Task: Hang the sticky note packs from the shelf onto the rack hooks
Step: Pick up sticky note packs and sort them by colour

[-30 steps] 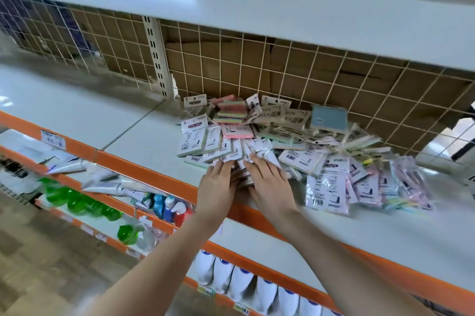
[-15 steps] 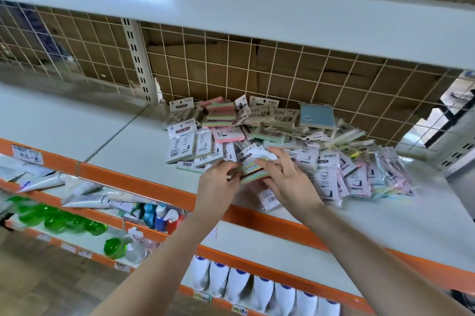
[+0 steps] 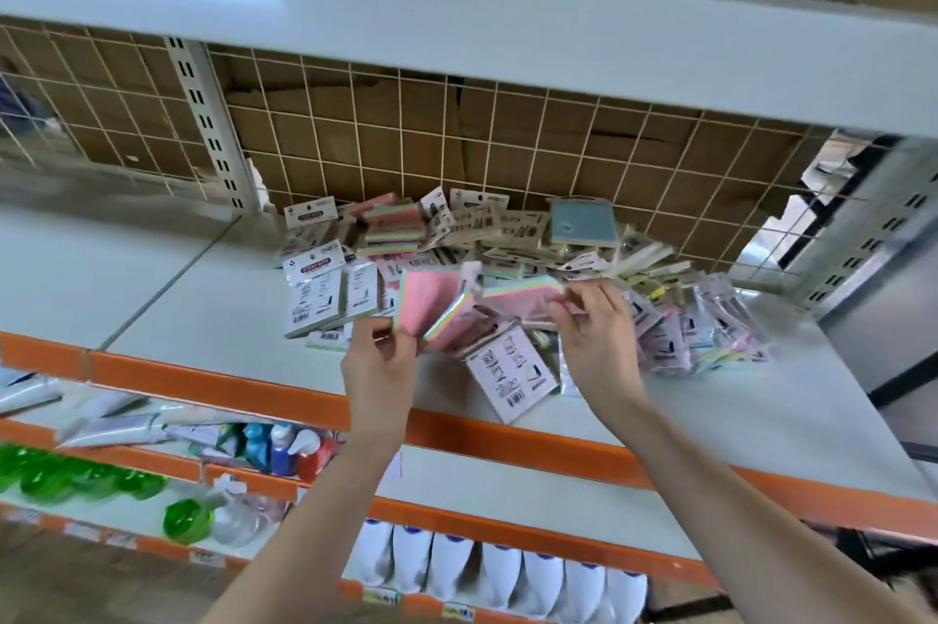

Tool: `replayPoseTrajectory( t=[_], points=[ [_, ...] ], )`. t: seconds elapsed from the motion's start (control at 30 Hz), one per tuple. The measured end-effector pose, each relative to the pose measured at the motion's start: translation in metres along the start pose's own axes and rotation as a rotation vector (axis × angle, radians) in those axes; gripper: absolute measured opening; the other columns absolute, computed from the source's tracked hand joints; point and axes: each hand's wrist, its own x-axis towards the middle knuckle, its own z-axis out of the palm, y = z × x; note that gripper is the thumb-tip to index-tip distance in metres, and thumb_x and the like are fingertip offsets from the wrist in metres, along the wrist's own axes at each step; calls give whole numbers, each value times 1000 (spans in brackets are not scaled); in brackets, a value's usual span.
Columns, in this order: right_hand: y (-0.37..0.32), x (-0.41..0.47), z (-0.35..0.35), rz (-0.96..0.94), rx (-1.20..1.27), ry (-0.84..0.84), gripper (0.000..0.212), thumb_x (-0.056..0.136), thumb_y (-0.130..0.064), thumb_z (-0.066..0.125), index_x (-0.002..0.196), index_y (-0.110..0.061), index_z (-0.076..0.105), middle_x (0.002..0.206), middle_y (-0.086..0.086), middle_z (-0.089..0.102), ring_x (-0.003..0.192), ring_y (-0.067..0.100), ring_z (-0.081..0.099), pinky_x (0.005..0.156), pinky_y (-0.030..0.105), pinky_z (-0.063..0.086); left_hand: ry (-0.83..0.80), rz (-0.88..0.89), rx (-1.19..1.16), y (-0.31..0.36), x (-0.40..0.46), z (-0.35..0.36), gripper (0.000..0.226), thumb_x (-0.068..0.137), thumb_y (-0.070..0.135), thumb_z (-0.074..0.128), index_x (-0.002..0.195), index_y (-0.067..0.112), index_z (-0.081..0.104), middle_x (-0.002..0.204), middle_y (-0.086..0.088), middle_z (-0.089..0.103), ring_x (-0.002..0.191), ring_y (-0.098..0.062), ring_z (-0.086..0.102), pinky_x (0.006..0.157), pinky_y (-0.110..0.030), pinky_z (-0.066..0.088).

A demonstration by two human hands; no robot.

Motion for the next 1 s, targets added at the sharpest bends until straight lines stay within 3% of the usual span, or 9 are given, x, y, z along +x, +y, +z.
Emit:
replayPoseTrajectory(
  t=[0.13, 0.2, 0.27, 0.4, 0.5, 0.63, 0.73, 0.83, 1.0],
  points=[
    [2, 10, -14, 276, 227, 94, 21, 95, -21, 56, 75, -18, 50, 69, -5, 46, 54, 0, 39, 52, 14, 31, 100, -8, -89, 9, 9, 2, 9, 87, 6, 59, 85, 9, 50, 70, 7, 51, 59, 7, 50, 56, -5, 36],
    [2, 11, -22, 432, 461, 139, 20, 95, -20, 56, 75, -20, 52, 68, -4, 51, 58, 0, 44, 57, 18, 38, 122, 3, -123, 16, 11, 4, 12, 87, 3, 58, 87, 8, 48, 71, 6, 48, 61, -1, 47, 56, -7, 36],
    [3, 8, -30, 594, 849, 99, 10, 94, -9, 56, 89, -18, 57, 86, 1, 61, 77, 11, 59, 66, 25, 49, 130, 33, -133, 23, 8, 7, 12, 86, 1, 57, 89, 7, 47, 73, 6, 46, 63, -1, 45, 57, -7, 36],
    [11, -3, -45, 798, 1439, 42, 42, 84, 10, 56, 121, -8, 50, 99, 14, 67, 81, 27, 70, 63, 32, 57, 117, 114, -156, 41, -4, 15, 11, 85, -2, 55, 89, 5, 47, 75, 9, 43, 61, 11, 44, 57, -5, 35],
    [17, -7, -60, 821, 1452, -22, 57, 82, 12, 59, 130, -17, 46, 112, 20, 62, 84, 30, 70, 63, 33, 56, -7, 70, -238, 58, -19, 29, 16, 87, 2, 56, 82, 15, 47, 75, 3, 46, 62, 4, 48, 50, -8, 40],
    [32, -18, -93, 857, 1516, -41, 58, 81, 8, 60, 130, -22, 50, 104, 16, 64, 71, 22, 67, 61, 32, 56, -296, -109, -398, 76, -52, 57, 23, 85, 0, 59, 99, 17, 52, 94, -6, 62, 90, -31, 61, 80, -44, 53],
    [50, -33, -123, 875, 1589, 16, 50, 71, -5, 67, 119, -11, 55, 96, 13, 69, 76, 22, 68, 62, 32, 58, -548, -230, -573, 89, -90, 82, 49, 81, -18, 52, 123, 7, 45, 112, -18, 61, 98, -34, 63, 86, -44, 54],
    [70, -51, -156, 877, 1481, 58, 27, 67, -16, 68, 90, -18, 56, 81, 3, 68, 65, 12, 65, 62, 27, 50, -727, -281, -603, 94, -130, 107, 43, 79, -17, 57, 118, 0, 51, 100, -19, 68, 92, -34, 68, 81, -37, 57],
    [114, -105, -231, 783, 1220, 107, 19, 85, -13, 66, 104, -12, 63, 86, 4, 73, 74, 14, 69, 66, 31, 54, -877, -258, -519, 111, -217, 154, 39, 66, 5, 76, 103, 13, 64, 93, -7, 72, 90, -25, 67, 77, -31, 52]
  ],
)
